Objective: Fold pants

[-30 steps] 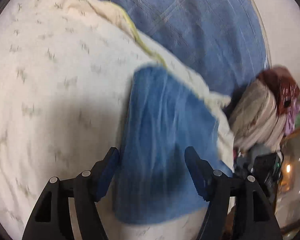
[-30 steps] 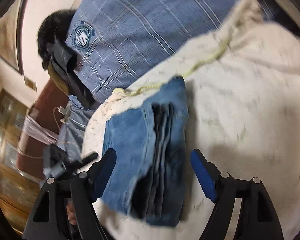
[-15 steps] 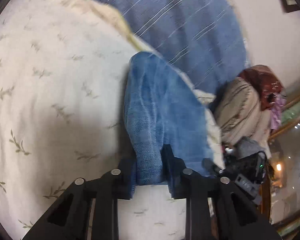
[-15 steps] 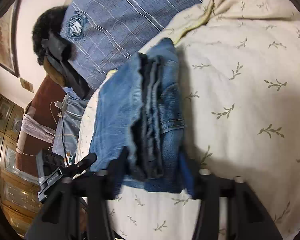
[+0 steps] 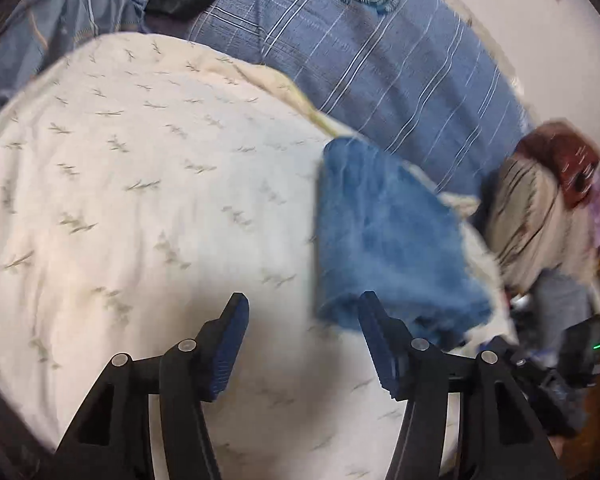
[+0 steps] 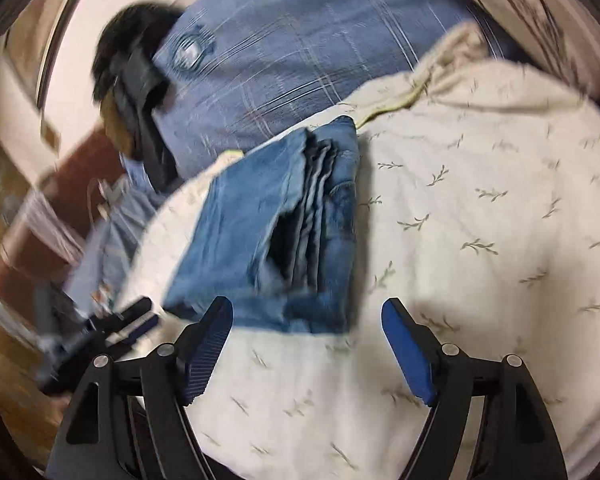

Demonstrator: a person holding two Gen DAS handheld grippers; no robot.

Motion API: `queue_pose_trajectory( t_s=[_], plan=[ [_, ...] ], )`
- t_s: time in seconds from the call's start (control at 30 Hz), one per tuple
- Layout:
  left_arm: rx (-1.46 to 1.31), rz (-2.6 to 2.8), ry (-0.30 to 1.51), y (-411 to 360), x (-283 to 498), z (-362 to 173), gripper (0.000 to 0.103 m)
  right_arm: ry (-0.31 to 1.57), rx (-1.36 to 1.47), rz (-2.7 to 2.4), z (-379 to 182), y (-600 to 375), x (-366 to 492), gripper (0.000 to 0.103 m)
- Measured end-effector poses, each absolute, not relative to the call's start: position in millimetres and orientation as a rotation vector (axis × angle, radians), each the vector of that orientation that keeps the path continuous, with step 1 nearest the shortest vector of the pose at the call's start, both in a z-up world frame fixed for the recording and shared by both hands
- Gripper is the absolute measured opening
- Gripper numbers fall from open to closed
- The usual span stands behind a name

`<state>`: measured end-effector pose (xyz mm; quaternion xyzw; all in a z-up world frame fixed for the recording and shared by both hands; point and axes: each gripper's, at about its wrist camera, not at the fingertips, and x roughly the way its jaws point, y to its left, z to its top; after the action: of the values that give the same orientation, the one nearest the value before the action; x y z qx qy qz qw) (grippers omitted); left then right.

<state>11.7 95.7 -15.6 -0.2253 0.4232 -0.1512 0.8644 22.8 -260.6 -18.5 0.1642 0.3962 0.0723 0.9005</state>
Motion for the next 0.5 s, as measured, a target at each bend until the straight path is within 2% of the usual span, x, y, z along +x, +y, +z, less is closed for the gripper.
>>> queue_pose_trajectory(
  t_s=[0.13, 0.2, 0.23, 0.27, 0.3, 0.33, 0.37, 0.47, 0.5],
  plan=[
    [-0.304, -0.291, 0.894, 60, 9, -14, 0.055, 0.843, 0.135, 0.104, -37, -233, 30, 0.08],
    [-0.259, -0.257, 0.902, 42, 15, -16, 0.042, 0.859, 0.069, 0.093, -46, -224, 35, 0.077],
    [-0.262, -0.259, 0.911, 35, 19, -16, 0.031, 0.854, 0.06, 0.068, -47, -224, 37, 0.077],
    [-0.275, -0.279, 0.902, 32, 20, -15, 0.029, 0.854, 0.063, 0.054, -48, -224, 40, 0.076],
    [-0.272, -0.29, 0.896, 28, 21, -14, 0.029, 0.865, 0.067, 0.053, -50, -225, 44, 0.071],
    [-0.262, -0.304, 0.9, 25, 22, -12, 0.029, 0.871, 0.072, 0.053, -51, -226, 46, 0.058],
    [-0.267, -0.323, 0.905, 23, 23, -13, 0.028, 0.881, 0.092, 0.053, -52, -229, 49, 0.05],
    [-0.302, -0.353, 0.915, 24, 16, -10, 0.028, 0.879, 0.175, 0.081, -50, -237, 46, 0.041],
    [-0.324, -0.362, 0.923, 28, 17, -10, 0.029, 0.873, 0.18, 0.086, -48, -238, 44, 0.041]
  ],
)
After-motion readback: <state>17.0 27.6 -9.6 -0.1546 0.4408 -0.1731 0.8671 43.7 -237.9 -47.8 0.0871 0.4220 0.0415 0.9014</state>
